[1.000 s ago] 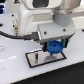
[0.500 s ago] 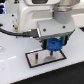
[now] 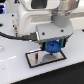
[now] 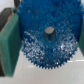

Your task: Insert the blue gear onto the right peg, followed by the red gear

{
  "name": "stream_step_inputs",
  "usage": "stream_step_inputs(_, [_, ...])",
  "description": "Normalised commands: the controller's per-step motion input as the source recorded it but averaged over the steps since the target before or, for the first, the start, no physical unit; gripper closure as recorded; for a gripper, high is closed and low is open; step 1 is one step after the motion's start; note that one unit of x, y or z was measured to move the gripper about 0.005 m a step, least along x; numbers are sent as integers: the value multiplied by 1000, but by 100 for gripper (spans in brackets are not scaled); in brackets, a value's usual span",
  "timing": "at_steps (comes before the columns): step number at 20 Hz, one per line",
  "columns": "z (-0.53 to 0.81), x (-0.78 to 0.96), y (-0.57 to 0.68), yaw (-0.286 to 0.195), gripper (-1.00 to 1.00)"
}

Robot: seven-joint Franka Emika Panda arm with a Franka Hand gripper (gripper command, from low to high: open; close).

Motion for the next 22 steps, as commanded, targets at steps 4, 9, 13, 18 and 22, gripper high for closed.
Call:
stream_step_inputs(4, [237,177,-93,0,100])
stream_step_inputs(9, [194,224,-100,0,100])
stream_step_inputs(13, [159,249,-136,0,100])
stream_step_inputs(18, [-31,223,-34,0,100])
stream_step_inputs(22, [214,364,-49,0,100])
